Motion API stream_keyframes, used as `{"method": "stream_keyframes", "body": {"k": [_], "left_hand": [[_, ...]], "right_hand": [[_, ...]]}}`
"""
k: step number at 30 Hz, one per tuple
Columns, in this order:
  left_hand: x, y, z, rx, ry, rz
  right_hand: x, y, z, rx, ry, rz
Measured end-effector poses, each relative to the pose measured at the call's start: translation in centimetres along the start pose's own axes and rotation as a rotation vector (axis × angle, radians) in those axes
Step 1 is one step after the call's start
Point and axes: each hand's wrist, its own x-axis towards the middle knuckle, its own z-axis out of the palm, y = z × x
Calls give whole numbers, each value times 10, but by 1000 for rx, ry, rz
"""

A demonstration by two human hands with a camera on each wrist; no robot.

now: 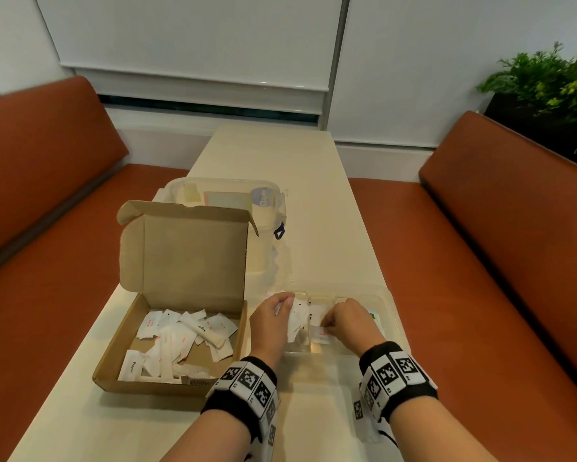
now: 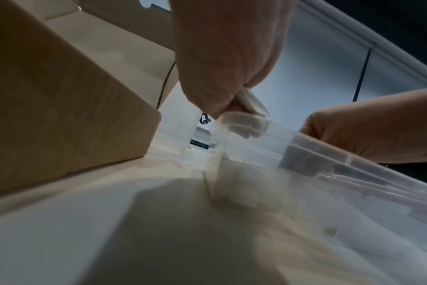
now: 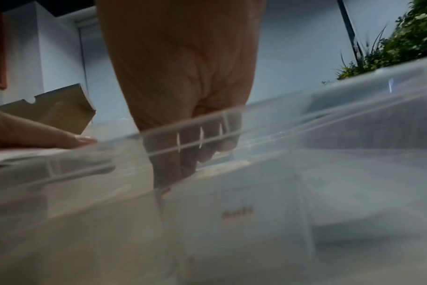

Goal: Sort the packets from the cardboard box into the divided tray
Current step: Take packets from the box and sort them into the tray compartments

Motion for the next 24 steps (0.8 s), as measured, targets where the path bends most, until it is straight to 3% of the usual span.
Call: {"method": "stream_keyframes", "body": {"k": [12, 24], "left_hand": [[4, -8, 5, -27, 11, -10], [5, -13, 8, -81, 30, 24]], "right_hand": [[-16, 0, 3, -113, 56, -59], [-24, 1, 9, 65, 95, -45]]}}
